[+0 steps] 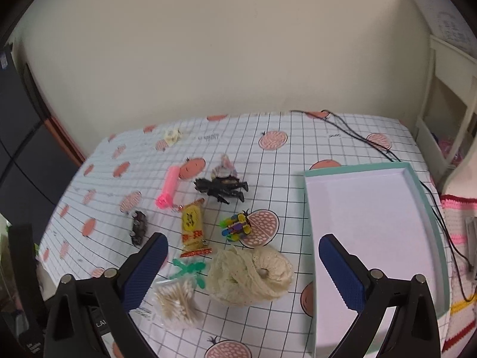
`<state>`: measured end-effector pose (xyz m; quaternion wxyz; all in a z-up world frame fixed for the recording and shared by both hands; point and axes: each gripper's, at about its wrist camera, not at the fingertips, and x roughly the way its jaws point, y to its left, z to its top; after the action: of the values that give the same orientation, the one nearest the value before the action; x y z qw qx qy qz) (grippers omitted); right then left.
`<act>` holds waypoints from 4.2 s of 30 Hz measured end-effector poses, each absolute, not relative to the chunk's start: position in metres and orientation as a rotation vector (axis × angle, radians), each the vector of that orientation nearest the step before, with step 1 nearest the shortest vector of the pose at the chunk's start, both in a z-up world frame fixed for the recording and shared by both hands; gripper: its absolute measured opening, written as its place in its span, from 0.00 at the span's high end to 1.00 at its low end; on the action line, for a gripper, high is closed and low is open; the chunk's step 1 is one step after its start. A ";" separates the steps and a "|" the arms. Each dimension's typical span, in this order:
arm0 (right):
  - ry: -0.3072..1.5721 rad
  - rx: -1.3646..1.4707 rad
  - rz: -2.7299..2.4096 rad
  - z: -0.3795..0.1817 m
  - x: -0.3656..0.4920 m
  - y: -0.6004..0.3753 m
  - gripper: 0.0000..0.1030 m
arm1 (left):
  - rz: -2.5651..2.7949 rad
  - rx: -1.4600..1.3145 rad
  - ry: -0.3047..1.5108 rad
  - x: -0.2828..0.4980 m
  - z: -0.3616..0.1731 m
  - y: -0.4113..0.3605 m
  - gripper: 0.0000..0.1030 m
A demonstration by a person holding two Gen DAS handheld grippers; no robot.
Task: Organize objects
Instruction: 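Move both grippers toward the cotton swab bag and cream lace scrunchie, then close the left gripper on the cotton swab bag while the right grasps the scrunchie, then carry the swab bag and scrunchie with both grippers over the white tray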
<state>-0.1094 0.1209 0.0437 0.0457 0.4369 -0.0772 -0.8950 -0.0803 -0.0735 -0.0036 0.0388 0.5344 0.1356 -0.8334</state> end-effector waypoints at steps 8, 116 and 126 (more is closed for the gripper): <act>-0.130 1.492 -2.650 -0.005 -0.128 0.113 0.20 | -2.505 1.734 0.340 -0.099 -0.033 -0.056 0.00; -0.478 1.289 -3.084 0.014 -0.119 0.310 0.94 | -3.182 1.425 0.092 -0.169 0.016 0.148 0.78; -0.506 1.412 -3.057 -0.015 -0.125 0.323 0.94 | -3.117 1.565 0.106 -0.189 -0.019 0.171 0.78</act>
<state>-0.1253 0.3231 -0.0153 -0.1312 0.4110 -0.1474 -0.8900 -0.1889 0.1706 -0.0194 -0.1731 0.4418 0.0300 -0.8798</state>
